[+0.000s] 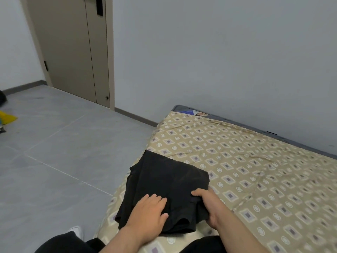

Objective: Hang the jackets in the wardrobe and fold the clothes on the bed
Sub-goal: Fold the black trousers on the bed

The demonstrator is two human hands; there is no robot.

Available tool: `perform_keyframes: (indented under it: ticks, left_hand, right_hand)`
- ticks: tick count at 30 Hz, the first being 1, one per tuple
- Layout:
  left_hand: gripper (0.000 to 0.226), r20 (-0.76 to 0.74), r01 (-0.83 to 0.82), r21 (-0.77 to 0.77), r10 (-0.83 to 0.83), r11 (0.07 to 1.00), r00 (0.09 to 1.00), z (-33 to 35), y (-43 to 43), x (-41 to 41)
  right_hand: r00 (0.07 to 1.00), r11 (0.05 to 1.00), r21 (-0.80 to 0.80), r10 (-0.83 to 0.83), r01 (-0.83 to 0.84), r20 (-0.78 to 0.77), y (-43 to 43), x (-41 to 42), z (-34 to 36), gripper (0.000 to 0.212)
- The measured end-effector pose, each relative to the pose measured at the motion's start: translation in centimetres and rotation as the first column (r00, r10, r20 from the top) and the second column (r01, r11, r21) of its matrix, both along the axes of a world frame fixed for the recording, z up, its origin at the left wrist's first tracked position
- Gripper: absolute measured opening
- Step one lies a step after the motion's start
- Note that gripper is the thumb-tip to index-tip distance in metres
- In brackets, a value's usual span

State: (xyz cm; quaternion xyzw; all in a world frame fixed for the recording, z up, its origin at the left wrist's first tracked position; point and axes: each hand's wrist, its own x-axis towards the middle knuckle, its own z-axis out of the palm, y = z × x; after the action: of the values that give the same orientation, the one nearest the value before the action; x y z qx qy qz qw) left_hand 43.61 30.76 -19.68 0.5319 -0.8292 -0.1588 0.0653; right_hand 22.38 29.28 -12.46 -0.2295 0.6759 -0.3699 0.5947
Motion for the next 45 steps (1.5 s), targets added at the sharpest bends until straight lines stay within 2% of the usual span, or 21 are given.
perform_keyframes:
  ticks: [4,6,8,10,12,14,16,19,21,25,28,29,31,32,34,36,37,40,41,43,45]
  left_hand:
    - [0.057,-0.182,0.056,0.106,-0.036,0.993,0.983,0.6,0.0,-0.7]
    - [0.059,-0.280,0.014,0.264,0.063,0.964,0.958,1.1,0.0,-1.1]
    - [0.063,-0.300,0.055,0.332,0.050,0.942,0.953,1.4,0.2,-1.5]
    - [0.080,-0.195,0.127,0.270,-0.075,0.955,0.978,1.4,0.8,-1.8]
    - [0.098,-0.013,0.195,0.201,-0.197,0.960,0.980,1.0,1.6,-2.2]
    - [0.102,0.154,0.219,0.148,-0.242,0.964,0.958,0.2,2.2,-2.9]
    - [0.100,0.209,0.199,0.108,-0.218,0.974,0.953,-0.2,2.3,-3.4]
    - [0.094,0.145,0.151,0.034,-0.154,0.988,0.977,-0.6,2.2,-3.3]
    - [0.089,0.119,0.135,0.010,-0.135,0.991,0.984,-1.0,2.2,-3.3]
    - [0.087,0.042,0.096,-0.046,-0.094,0.994,0.995,-0.7,2.0,-2.8]
    - [0.080,-0.051,0.037,-0.166,-0.046,0.985,0.998,0.0,2.0,-2.3]
    - [0.074,-0.063,0.032,-0.143,-0.041,0.989,0.997,0.3,2.0,-2.2]
    - [0.060,-0.058,0.002,-0.092,-0.008,0.996,0.998,0.7,1.9,-2.0]
    - [0.054,-0.051,-0.006,-0.102,0.001,0.995,0.999,0.7,1.7,-2.0]
    - [0.041,-0.029,0.005,-0.114,-0.009,0.993,1.000,1.3,1.5,-1.7]
    - [0.030,-0.015,0.053,-0.069,-0.055,0.996,0.998,1.7,1.3,-1.2]
    - [0.026,-0.025,0.074,-0.049,-0.075,0.996,0.997,1.9,1.3,-0.9]
    - [0.020,-0.023,0.105,-0.040,-0.106,0.994,0.994,2.1,1.2,-0.4]
    - [0.020,-0.011,0.106,-0.037,-0.107,0.994,0.994,2.1,1.3,-0.5]
    - [0.025,-0.004,0.093,-0.047,-0.093,0.995,0.996,1.8,1.4,-0.6]
    - [0.041,-0.053,0.074,-0.083,-0.079,0.994,0.996,1.3,1.7,-0.5]
  right_hand:
    - [1.000,0.978,-0.206,-0.019,0.016,-0.014,-0.3,1.8,0.6,0.066]
    - [1.000,0.972,-0.234,-0.017,0.012,-0.021,-0.4,2.3,0.5,0.068]
    - [0.999,0.973,-0.228,-0.033,0.030,-0.011,-0.7,2.2,0.3,0.065]
    - [0.996,0.979,-0.187,-0.085,0.084,0.004,-1.1,1.8,-0.1,0.055]
    - [0.987,0.985,-0.089,-0.153,0.148,-0.047,-1.4,1.1,-0.8,0.050]
    - [0.981,0.986,0.037,-0.160,0.165,-0.106,-1.6,0.3,-1.4,0.055]
    - [0.991,0.984,0.141,-0.092,0.105,-0.094,-1.5,0.0,-1.4,0.051]
    - [0.999,0.970,0.242,0.043,-0.038,-0.015,-1.0,-0.2,-0.8,0.032]
    - [0.998,0.964,0.259,0.060,-0.064,0.024,-0.8,-0.5,-0.8,0.027]
    - [0.965,0.981,0.193,-0.082,0.034,0.249,-0.6,-0.8,-0.5,0.012]
    - [0.921,0.978,0.191,-0.149,0.084,0.360,-0.5,-0.8,-0.2,0.017]
    - [0.913,0.977,0.189,-0.167,0.101,0.373,-0.4,-0.7,-0.2,0.018]
    - [0.920,0.972,0.188,-0.199,0.141,0.338,-0.4,-0.5,-0.3,0.019]
    - [0.945,0.971,0.180,-0.201,0.157,0.257,-0.4,-0.4,-0.4,0.019]
    - [0.989,0.983,0.115,-0.142,0.145,-0.039,-0.3,-0.6,-0.4,0.013]
    - [0.966,0.994,0.056,-0.073,0.090,-0.249,0.0,-0.8,-0.8,0.026]
    - [0.969,0.996,0.049,-0.055,0.069,-0.243,0.2,-0.6,-0.7,0.036]
    - [0.996,0.991,0.125,0.052,-0.044,-0.066,1.0,0.3,0.1,0.067]
    - [0.992,0.985,0.142,0.109,-0.099,-0.063,1.2,0.6,0.3,0.072]
    - [0.976,0.976,0.152,0.179,-0.159,-0.126,1.6,0.9,0.7,0.065]
    - [0.987,0.982,0.144,0.133,-0.119,-0.093,1.6,0.8,1.2,0.048]
